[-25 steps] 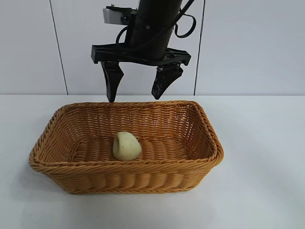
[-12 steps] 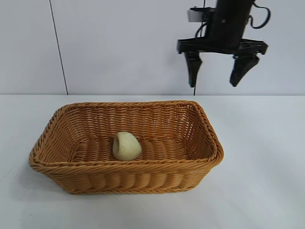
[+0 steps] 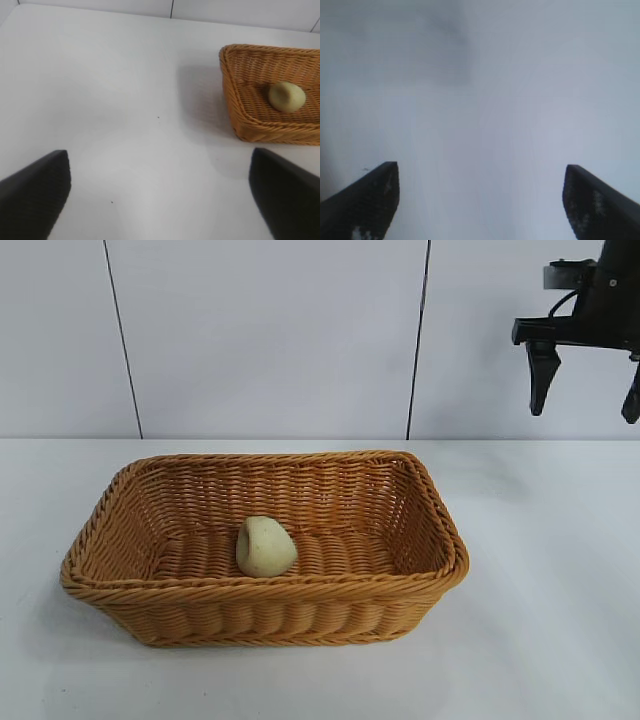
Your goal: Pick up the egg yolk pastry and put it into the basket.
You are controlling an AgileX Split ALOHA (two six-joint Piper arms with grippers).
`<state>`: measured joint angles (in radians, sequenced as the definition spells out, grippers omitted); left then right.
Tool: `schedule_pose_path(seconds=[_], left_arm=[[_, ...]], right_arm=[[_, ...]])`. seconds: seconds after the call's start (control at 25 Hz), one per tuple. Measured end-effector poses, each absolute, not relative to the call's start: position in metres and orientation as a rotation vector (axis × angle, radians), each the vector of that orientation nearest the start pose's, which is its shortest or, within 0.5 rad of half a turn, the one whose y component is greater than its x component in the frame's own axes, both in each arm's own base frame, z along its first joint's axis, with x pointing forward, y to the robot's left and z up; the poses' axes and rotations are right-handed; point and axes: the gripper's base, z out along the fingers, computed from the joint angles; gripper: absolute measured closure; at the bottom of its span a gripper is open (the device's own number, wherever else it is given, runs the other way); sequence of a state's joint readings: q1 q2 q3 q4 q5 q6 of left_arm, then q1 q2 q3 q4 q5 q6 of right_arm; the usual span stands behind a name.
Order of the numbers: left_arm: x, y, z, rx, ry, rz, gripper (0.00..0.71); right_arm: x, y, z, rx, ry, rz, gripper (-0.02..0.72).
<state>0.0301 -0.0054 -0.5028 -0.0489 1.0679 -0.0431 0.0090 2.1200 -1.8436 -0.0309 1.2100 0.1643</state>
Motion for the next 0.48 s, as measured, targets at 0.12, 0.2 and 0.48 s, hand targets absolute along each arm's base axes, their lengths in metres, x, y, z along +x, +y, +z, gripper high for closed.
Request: schedule_pose_path(seconds=[0.12,0.2,0.48], left_arm=[[-0.006,-0.004,0.278,-0.072,2.042,-0.067,0.014],[-0.006,-0.004,0.278,-0.072,2.042,-0.067,0.014],[-0.006,-0.004,0.278,-0.072,2.042,-0.067,0.014]], right_arm=[[0.445,0.003,0.23,0.217,2.96,0.001,0.068],[0.441,0.004,0.235,0.205,2.957,0.021,0.068],[0.388,0.005,0.269,0.177,2.955,0.042,0.068]])
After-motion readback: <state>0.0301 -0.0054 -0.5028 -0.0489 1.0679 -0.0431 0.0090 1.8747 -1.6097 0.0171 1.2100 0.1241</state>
